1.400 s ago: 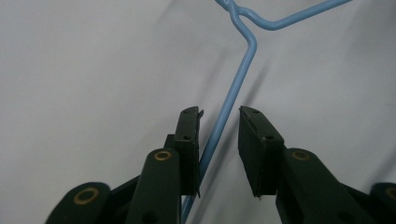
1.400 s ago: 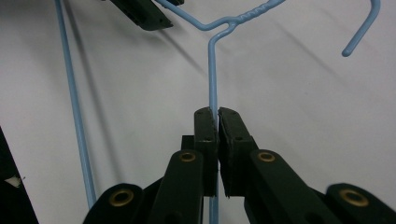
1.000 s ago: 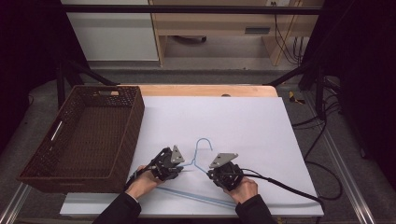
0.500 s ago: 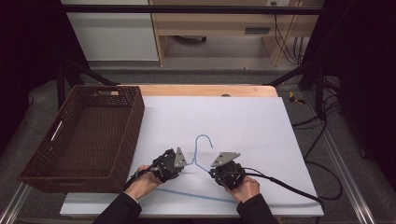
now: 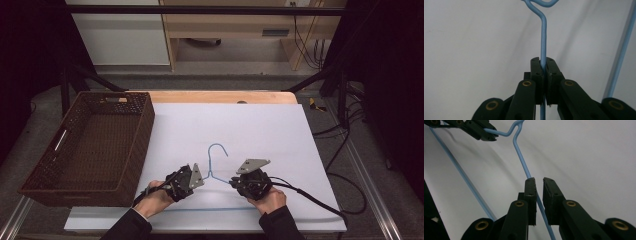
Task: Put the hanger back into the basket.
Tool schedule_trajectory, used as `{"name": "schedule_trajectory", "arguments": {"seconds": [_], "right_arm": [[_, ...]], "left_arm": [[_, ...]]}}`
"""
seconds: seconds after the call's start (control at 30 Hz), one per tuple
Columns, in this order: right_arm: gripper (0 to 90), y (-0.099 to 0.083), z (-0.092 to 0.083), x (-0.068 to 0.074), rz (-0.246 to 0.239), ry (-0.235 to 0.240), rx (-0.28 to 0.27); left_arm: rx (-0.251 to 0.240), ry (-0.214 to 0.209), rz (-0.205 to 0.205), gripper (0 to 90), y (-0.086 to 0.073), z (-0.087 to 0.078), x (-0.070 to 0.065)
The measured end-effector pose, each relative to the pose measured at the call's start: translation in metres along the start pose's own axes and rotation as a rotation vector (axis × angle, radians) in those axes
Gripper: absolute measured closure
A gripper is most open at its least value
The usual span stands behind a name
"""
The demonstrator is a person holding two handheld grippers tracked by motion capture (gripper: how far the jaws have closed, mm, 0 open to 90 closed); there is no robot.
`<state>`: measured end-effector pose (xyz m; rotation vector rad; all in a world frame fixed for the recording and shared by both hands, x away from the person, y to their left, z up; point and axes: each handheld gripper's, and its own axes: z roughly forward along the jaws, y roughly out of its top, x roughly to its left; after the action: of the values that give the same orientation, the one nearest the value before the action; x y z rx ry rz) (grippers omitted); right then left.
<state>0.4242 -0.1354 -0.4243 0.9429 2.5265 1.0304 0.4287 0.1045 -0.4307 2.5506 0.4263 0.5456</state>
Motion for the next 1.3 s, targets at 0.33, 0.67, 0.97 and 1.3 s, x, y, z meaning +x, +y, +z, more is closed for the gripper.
{"name": "schedule_trajectory", "arguments": {"seconds": [0.33, 0.67, 0.97, 1.3], "right_arm": [[66.7, -0.003, -0.044, -0.021, 0.070, -0.018, -0.156], [40.5, -0.019, -0.074, -0.046, 0.128, -0.112, -0.276], [18.8, -0.034, -0.080, -0.063, 0.136, -0.211, -0.339], [7.7, -0.054, -0.082, -0.086, 0.207, -0.264, -0.357]], "left_arm": [[-0.070, 0.052, -0.089, 86.7, -0.003, -0.030, 0.005], [-0.118, 0.122, -0.187, 86.7, -0.003, -0.054, 0.013], [-0.132, 0.160, -0.247, 86.6, -0.006, -0.061, 0.020], [-0.213, 0.210, -0.294, 86.7, -0.004, -0.094, 0.030]]}}
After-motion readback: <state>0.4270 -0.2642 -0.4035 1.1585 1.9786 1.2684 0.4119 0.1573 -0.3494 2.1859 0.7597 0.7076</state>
